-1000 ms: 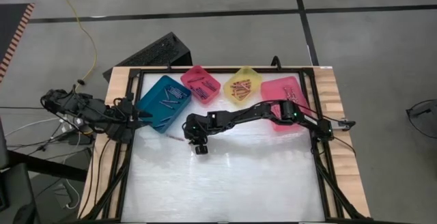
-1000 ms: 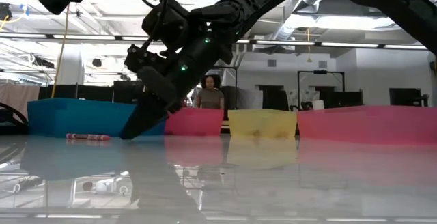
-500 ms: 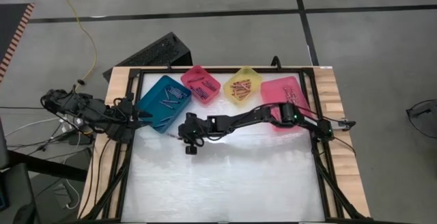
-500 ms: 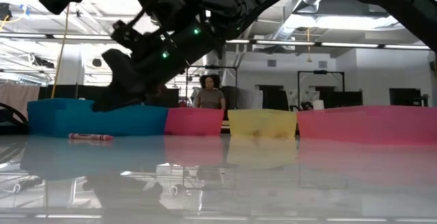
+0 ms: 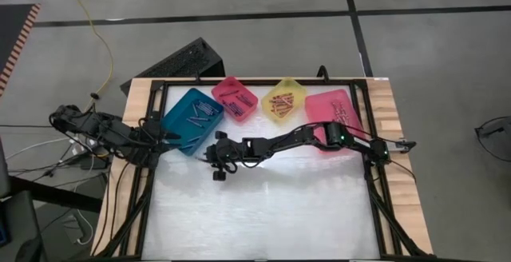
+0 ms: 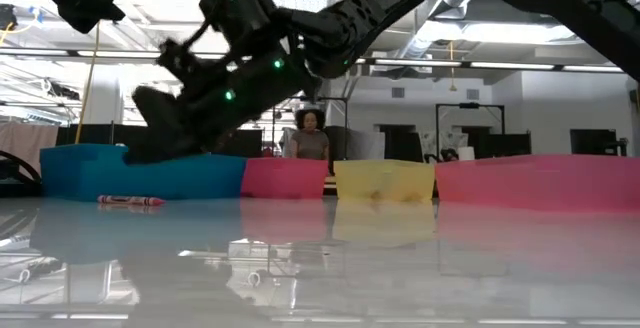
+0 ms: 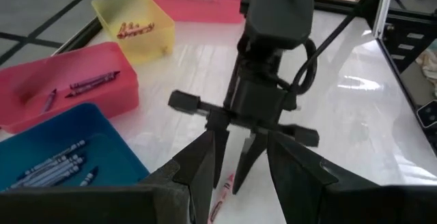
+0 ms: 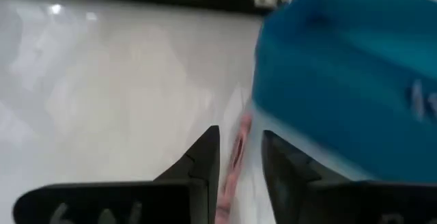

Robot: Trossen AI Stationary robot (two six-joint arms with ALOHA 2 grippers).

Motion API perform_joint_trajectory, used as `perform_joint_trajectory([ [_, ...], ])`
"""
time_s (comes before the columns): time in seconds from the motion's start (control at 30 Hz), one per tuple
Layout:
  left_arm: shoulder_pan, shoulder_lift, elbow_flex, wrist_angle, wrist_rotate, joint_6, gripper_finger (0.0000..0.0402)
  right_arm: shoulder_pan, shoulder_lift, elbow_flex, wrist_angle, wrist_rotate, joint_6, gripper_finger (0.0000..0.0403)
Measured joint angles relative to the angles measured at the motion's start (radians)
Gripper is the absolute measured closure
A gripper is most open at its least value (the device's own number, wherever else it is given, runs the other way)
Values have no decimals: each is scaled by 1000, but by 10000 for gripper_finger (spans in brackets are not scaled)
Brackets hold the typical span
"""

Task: Sort crayons
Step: Put the pink crayon into the pink bin

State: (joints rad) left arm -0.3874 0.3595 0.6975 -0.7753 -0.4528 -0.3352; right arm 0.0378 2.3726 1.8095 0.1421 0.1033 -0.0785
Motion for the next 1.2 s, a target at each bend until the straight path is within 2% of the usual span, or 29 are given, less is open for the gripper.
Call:
perform_joint_trajectory([
  [0.37, 0, 0, 0, 8, 1, 9, 278, 8, 64, 2, 63, 4, 19, 296],
  [0.83, 0, 0, 0, 6, -3, 8, 278, -1, 117, 5, 28, 14, 147, 297],
  [1.2, 0, 0, 0, 5, -4, 2, 278, -1, 121, 5, -2, 16, 217, 353],
])
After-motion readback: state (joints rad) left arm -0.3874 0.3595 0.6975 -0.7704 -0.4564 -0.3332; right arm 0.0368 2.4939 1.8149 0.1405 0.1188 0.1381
